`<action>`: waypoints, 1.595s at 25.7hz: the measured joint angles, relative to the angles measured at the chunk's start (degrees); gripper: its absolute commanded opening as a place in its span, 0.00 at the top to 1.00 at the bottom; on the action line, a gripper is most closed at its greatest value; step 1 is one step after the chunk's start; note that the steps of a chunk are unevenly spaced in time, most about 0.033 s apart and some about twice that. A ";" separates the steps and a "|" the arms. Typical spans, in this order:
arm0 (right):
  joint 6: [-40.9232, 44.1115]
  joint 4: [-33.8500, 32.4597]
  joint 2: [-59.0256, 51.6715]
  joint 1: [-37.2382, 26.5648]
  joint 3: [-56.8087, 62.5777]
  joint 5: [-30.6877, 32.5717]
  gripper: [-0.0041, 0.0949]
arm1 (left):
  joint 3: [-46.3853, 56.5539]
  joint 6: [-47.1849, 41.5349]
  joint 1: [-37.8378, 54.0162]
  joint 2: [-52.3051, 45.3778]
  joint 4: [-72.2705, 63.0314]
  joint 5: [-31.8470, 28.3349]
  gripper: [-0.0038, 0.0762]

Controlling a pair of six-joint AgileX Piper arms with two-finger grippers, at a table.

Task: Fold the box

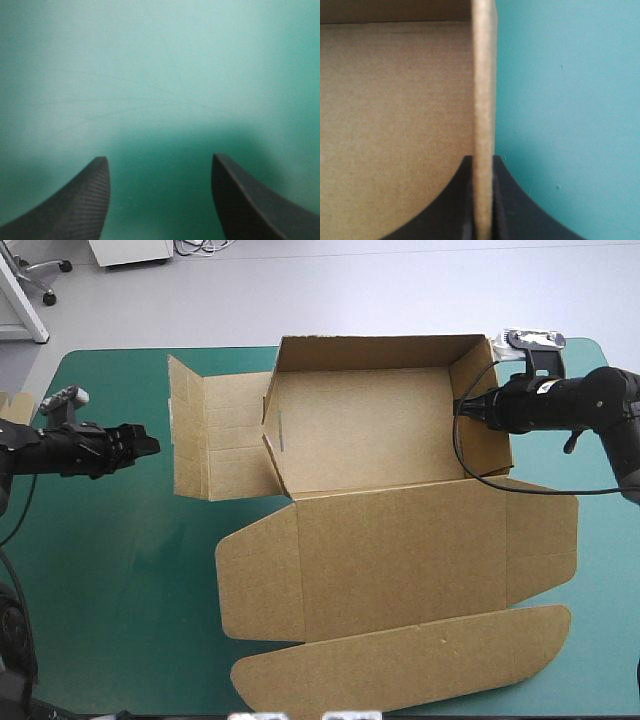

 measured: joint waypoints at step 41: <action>0.70 -0.97 0.00 0.00 0.00 -3.01 0.98 | 8.92 23.47 -17.15 -13.09 -44.02 9.74 0.44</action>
